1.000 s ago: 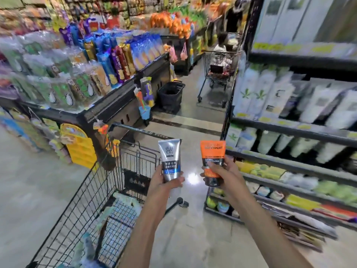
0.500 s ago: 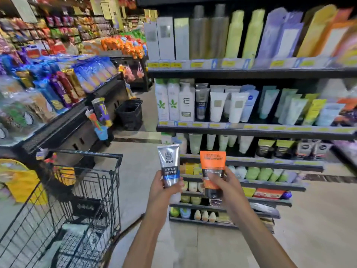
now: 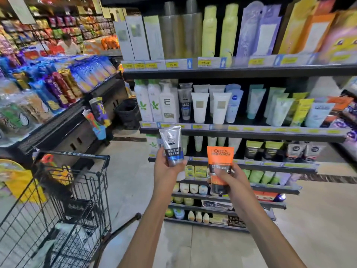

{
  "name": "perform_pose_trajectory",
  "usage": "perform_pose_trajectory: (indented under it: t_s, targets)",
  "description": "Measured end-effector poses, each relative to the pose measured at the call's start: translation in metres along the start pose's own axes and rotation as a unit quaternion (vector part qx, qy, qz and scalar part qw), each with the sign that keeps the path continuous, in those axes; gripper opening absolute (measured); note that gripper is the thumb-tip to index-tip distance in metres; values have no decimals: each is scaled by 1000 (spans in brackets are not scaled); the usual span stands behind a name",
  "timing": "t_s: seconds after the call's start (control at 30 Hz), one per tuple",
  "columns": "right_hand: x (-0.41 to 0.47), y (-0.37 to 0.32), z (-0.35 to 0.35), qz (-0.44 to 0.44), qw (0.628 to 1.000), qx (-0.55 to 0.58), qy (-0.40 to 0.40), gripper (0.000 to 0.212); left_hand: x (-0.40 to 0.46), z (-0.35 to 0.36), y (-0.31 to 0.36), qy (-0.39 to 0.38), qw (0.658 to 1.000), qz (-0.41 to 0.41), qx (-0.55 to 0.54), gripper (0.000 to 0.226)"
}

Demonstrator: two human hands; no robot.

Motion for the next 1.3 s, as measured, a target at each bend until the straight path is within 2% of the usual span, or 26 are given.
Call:
perform_pose_trajectory:
  t_s: [0.1,0.17,0.33,0.53,0.6,0.73,0.83,1.07,1.3]
  targets:
    - [18,-3,-7,-2,1000,-9,3,30,29,11,5,10,1000,5,2,80]
    - [32,-6,-10,-11,1000,-7,6,31,50,19,8,10,1000,10,-1,80]
    - [65,-6,-14,1,1000,-17,1,40,98,37,24,14,1000,22,-13,56]
    - [95,-4,-16,-4,1000,-16,5,37,153,51,37,-12,999,33,0,50]
    - [101,-1,-18,0,1000,-18,8,37,162,56,50,-12,998,51,20,63]
    - [111,5,-23,10,1000,-23,10,36,172,67,72,-34,994,78,64,118]
    - [117,8,-26,12,1000,-23,8,35,179,72,82,-58,989,114,69,130]
    - [126,11,-40,7,1000,-19,11,35,201,70,89,-63,991,104,54,100]
    - [135,15,-46,9,1000,-19,12,36,216,68,99,-80,991,72,79,58]
Point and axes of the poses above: each hand's wrist, its own x-axis towards the middle knuckle, its own z-axis out of the palm, y = z × x, the point moved 9 cm from there along x, towards the middle knuckle, and after that the axes turned 7 degrees about -z, right-handed, at the moved point
